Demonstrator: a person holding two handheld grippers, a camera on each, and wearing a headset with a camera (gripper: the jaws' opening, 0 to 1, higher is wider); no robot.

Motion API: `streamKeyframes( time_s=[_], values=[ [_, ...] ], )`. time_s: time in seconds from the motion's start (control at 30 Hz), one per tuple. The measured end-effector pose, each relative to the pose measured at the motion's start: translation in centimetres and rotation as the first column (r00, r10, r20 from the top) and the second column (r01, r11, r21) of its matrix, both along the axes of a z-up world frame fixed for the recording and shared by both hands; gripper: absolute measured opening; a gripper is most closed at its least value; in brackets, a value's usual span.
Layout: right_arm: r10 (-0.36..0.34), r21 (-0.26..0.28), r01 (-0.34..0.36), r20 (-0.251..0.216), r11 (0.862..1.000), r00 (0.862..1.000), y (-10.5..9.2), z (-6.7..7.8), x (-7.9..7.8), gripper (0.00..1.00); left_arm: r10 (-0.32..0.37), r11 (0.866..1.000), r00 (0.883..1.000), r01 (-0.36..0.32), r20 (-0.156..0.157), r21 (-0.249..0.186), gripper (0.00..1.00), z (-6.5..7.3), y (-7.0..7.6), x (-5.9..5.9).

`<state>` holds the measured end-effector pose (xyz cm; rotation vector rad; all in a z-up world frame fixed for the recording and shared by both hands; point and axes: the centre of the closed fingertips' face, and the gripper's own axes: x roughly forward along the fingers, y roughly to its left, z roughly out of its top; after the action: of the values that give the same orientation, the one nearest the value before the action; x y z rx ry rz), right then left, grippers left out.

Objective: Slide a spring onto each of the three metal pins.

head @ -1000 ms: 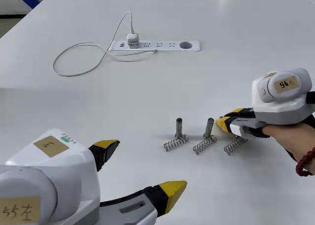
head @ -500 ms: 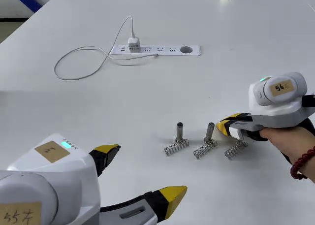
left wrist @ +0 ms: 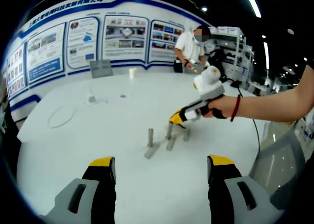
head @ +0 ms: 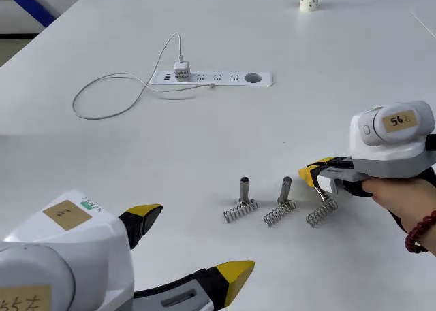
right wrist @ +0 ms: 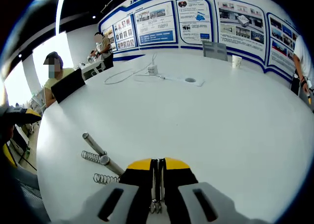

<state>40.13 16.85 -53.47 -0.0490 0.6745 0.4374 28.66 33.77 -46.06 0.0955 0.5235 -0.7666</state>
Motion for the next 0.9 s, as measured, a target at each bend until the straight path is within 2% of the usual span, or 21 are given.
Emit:
streamKeyframes(
  time_s=[0.9],
  values=[
    [0.0, -0.048, 0.002, 0.048, 0.999, 0.999, -0.6, 2.2, -1.8, 0.09, 0.01, 1.0, 1.0, -0.01, 0.026, -0.016, 0.76, 0.8, 0.6, -0.5]
  ],
)
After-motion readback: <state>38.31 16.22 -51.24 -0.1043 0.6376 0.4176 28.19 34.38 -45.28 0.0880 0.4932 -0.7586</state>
